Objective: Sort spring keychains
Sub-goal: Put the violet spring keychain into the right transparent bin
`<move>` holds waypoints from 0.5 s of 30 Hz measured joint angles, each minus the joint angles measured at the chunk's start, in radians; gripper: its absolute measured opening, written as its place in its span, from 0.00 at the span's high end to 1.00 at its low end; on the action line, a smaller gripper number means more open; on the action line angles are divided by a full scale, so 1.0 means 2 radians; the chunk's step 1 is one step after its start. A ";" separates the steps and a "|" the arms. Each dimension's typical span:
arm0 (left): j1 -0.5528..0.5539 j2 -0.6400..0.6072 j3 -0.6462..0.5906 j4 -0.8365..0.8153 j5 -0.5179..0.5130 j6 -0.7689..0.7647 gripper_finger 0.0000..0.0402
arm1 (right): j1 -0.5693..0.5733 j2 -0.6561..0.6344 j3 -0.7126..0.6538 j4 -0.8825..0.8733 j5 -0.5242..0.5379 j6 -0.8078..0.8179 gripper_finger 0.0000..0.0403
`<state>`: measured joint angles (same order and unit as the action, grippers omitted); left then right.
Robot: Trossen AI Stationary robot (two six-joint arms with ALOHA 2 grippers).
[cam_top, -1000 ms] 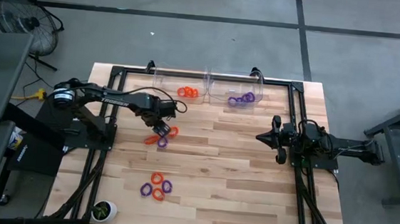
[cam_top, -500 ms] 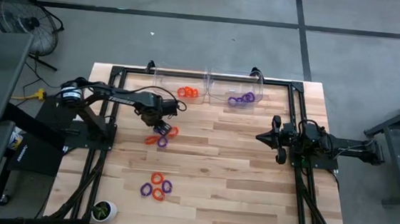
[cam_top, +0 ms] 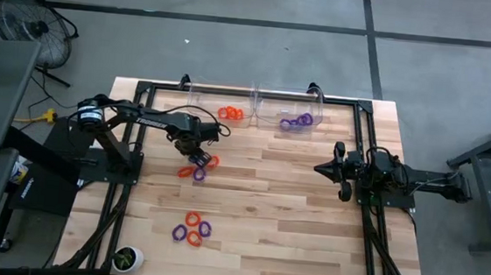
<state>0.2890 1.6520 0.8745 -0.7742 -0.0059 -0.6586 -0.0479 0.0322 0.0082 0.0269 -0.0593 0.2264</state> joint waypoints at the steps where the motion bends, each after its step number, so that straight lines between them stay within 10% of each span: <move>1: 0.000 0.000 0.000 0.000 0.000 0.000 0.65 | 0.000 0.000 0.000 0.000 0.000 0.000 0.97; 15: -0.001 0.000 -0.017 0.014 0.005 0.004 0.97 | 0.000 0.000 0.000 0.000 0.000 0.000 0.97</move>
<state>0.2878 1.6512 0.8402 -0.7471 0.0040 -0.6514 -0.0475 0.0322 0.0086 0.0269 -0.0593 0.2264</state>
